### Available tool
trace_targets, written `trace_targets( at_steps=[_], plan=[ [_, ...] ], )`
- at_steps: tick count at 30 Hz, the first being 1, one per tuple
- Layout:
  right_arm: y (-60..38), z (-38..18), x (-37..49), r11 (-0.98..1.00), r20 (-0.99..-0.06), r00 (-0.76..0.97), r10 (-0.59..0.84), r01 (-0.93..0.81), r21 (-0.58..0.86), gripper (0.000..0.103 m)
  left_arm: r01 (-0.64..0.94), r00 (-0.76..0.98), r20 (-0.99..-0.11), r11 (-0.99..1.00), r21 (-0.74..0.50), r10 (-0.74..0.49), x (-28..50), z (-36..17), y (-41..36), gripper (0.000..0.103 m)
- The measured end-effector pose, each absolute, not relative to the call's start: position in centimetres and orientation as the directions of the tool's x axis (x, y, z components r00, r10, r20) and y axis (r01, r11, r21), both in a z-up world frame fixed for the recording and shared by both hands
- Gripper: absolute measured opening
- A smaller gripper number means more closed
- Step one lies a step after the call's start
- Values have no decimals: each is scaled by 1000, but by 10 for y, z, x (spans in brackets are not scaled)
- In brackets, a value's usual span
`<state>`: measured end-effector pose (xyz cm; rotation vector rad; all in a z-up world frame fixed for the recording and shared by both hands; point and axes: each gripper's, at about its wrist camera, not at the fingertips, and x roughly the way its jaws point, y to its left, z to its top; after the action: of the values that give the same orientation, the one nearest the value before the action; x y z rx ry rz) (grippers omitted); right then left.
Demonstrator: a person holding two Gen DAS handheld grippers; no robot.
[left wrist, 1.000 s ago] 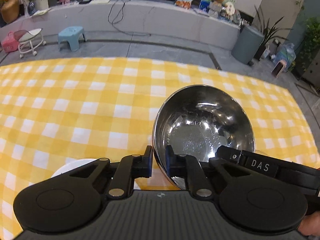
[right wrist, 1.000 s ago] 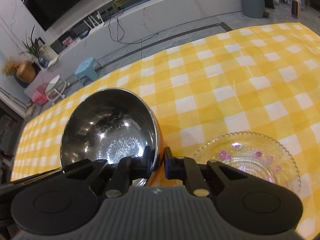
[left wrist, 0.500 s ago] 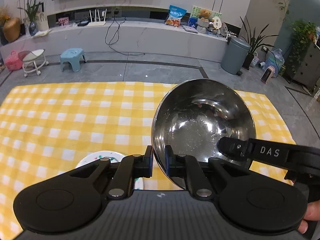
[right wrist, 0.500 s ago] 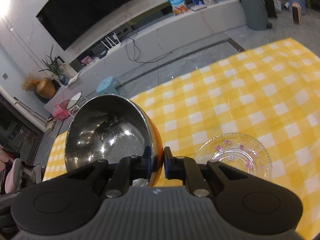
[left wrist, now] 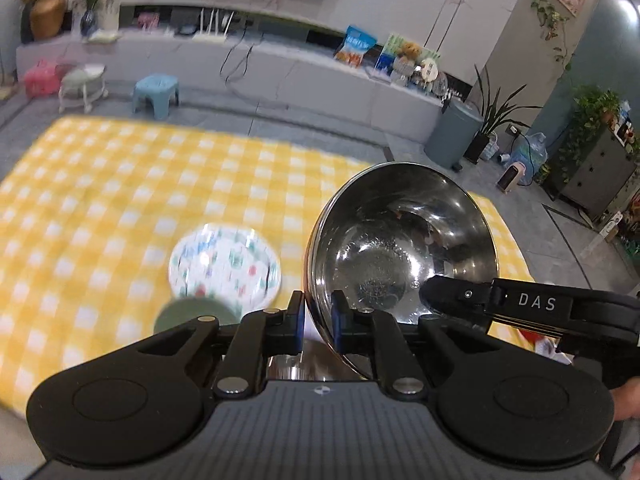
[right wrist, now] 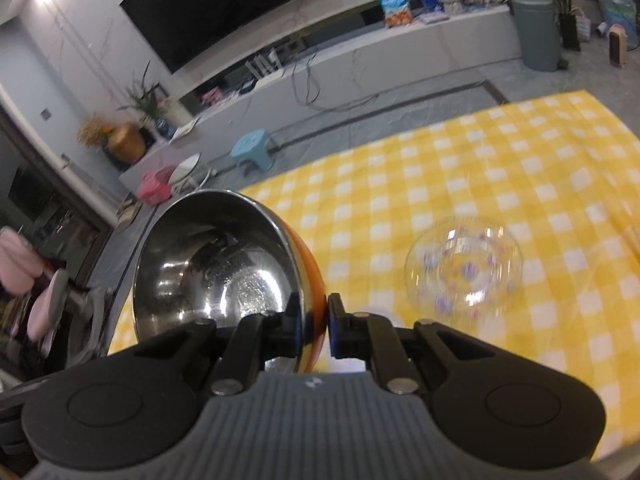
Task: Organize plates and bowls
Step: 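Lower the orange bowl into the blue bowl and open both tools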
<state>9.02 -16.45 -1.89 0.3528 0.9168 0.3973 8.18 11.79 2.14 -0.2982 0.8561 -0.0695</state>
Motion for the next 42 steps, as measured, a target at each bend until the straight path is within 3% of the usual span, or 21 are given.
trace_targets(
  at_steps=[15,24,30,34,40,42],
  plan=[
    [-153,-126,59,837,-760,384,525,-73,542,16,-129,467,-854,938,-323,-230,86,-70,154,14],
    [-149,-130,66,833,-749,381,543,-129,538,19,-179,462,-861,928,-326,-213,82,-77,160,15],
    [-148,-112,56,870,-731,471,493,-236,433,33,-164,485,-852,936,-313,-200,81,-73,155,16],
    [-148,-115,57,893,-740,500,450,-240,380,34,-181,477,-858,934,-308,-191,82,-76,158,16],
    [-149,-124,62,895,-751,487,446,-225,385,34,-191,470,-864,935,-299,-180,83,-79,162,22],
    [-150,-127,65,893,-753,480,450,-216,396,34,-209,472,-867,934,-288,-161,84,-80,163,31]
  ],
)
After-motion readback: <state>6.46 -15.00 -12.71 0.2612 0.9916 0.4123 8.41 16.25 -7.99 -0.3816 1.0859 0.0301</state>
